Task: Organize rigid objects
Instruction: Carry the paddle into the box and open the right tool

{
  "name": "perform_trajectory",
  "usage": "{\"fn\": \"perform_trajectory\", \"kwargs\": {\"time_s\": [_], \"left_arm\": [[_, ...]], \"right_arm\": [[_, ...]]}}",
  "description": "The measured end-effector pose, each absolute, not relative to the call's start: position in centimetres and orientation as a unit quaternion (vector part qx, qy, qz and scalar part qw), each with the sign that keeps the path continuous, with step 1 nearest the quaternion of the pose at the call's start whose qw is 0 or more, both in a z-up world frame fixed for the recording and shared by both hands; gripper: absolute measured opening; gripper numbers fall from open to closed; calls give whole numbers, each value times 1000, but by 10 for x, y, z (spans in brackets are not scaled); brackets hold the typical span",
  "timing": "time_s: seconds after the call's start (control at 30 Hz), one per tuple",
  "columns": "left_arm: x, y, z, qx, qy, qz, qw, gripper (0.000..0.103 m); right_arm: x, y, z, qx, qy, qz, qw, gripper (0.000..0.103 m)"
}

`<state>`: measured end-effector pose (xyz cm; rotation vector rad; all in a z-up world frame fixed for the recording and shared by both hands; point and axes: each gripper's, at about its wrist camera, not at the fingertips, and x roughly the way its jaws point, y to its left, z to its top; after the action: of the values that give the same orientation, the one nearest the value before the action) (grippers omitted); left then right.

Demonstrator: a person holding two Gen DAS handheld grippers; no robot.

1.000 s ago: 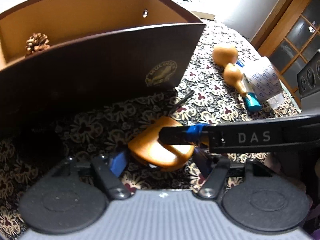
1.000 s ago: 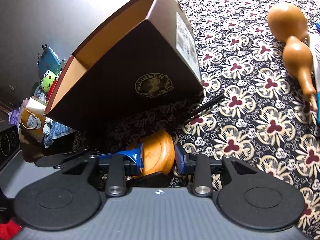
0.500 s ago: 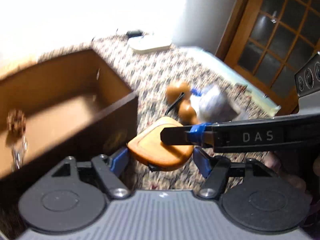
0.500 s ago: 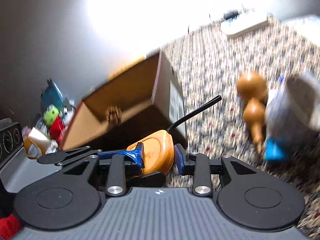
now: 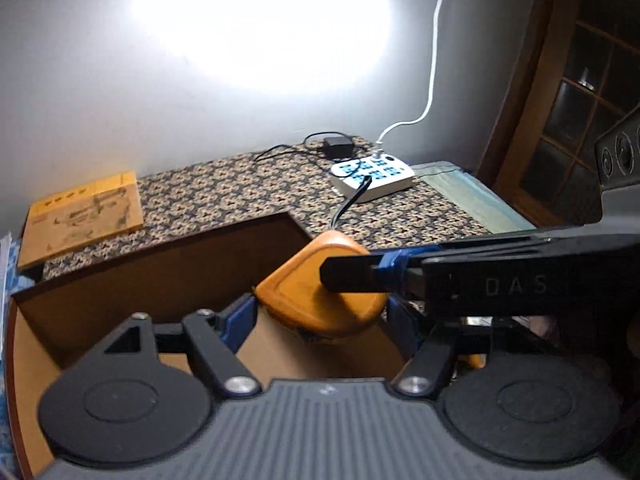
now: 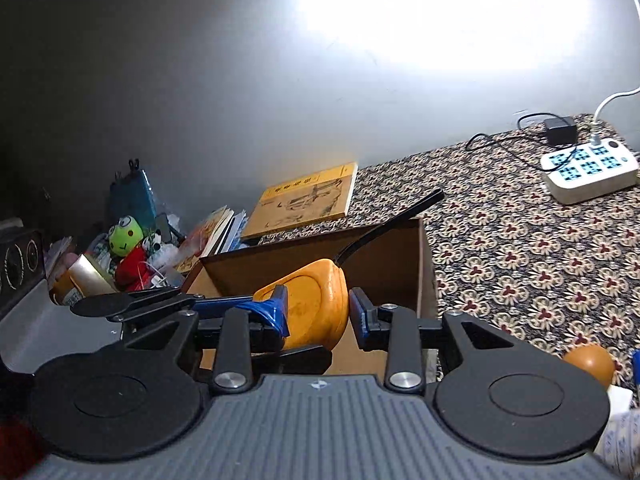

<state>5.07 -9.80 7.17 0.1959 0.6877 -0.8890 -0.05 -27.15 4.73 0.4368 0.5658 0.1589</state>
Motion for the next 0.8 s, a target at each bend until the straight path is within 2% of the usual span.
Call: {"fn": "perform_trajectory", "kwargs": {"time_s": [0.33, 0.5, 0.8], "left_arm": [[145, -69, 10, 60, 466, -336, 816, 69], [164, -62, -17, 47, 537, -282, 794, 69], [165, -40, -20, 42, 564, -221, 794, 69]], "right_arm": [[103, -226, -7, 204, 422, 122, 875, 17], [135, -203, -26, 176, 487, 130, 846, 17], [153, -186, -42, 196, 525, 162, 812, 17]]}}
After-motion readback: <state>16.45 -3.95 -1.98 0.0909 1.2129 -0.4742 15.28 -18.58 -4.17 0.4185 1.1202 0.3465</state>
